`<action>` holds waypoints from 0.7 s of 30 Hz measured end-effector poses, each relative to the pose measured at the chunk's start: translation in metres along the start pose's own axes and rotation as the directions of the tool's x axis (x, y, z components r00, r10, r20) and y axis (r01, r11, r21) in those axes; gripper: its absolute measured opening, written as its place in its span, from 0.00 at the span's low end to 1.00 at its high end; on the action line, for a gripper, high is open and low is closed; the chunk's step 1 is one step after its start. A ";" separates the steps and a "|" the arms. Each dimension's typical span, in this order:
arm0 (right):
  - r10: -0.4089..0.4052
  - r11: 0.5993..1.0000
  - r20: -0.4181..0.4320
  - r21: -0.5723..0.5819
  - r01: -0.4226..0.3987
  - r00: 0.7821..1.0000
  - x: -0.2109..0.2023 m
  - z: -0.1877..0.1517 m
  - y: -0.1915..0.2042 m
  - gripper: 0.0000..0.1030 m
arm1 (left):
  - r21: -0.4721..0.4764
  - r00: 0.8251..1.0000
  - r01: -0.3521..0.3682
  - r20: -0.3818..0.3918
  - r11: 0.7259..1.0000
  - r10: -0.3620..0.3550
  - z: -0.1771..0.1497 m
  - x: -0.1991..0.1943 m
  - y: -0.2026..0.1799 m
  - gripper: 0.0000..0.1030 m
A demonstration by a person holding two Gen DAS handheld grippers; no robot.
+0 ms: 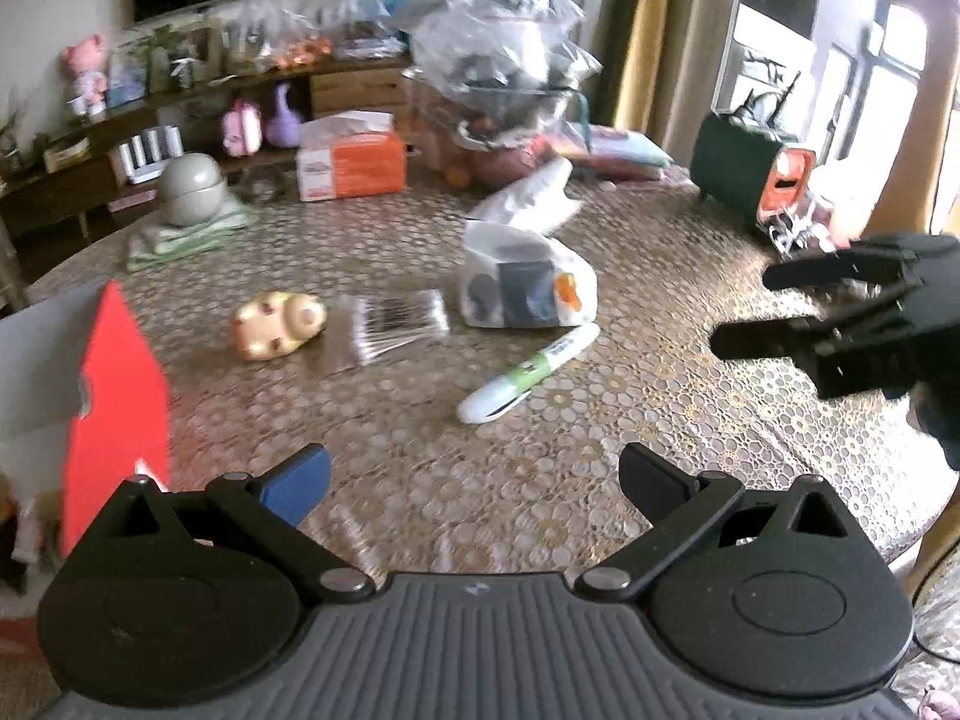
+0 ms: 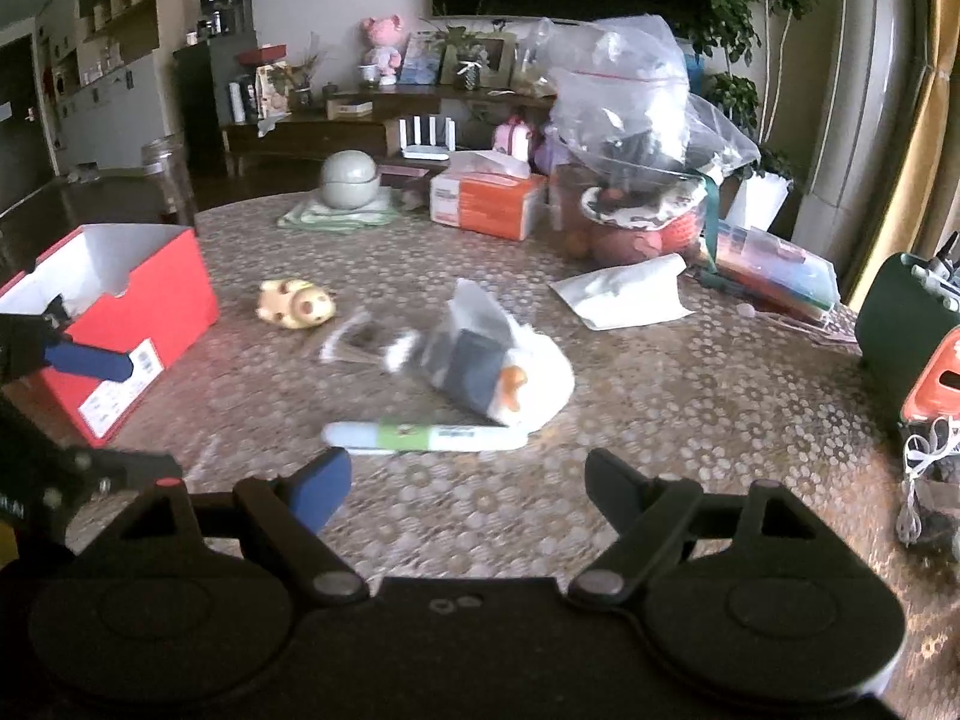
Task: Organize objects
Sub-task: 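Withdraw both tools from the box toward the plastic bag and tube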
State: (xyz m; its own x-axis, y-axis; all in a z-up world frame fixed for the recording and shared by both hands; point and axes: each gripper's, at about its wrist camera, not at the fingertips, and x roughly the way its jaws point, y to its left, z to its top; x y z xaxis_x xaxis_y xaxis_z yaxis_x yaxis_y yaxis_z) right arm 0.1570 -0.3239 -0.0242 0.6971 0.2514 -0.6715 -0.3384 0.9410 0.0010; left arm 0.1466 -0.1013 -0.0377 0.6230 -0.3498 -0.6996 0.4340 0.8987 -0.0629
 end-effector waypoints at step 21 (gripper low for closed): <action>0.081 0.986 -0.130 -0.133 -0.098 0.988 0.124 0.052 -0.041 0.83 | 0.146 0.995 0.073 -0.079 0.987 -0.062 0.043 0.107 -0.024 1.00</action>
State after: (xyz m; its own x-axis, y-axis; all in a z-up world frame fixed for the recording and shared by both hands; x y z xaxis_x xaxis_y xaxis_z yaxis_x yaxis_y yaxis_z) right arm 0.2901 -0.3192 -0.0691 0.5794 0.2949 -0.7598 -0.4862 0.8733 -0.0318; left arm 0.2313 -0.1721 -0.0805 0.5419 -0.3830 -0.7481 0.5689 0.8223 -0.0089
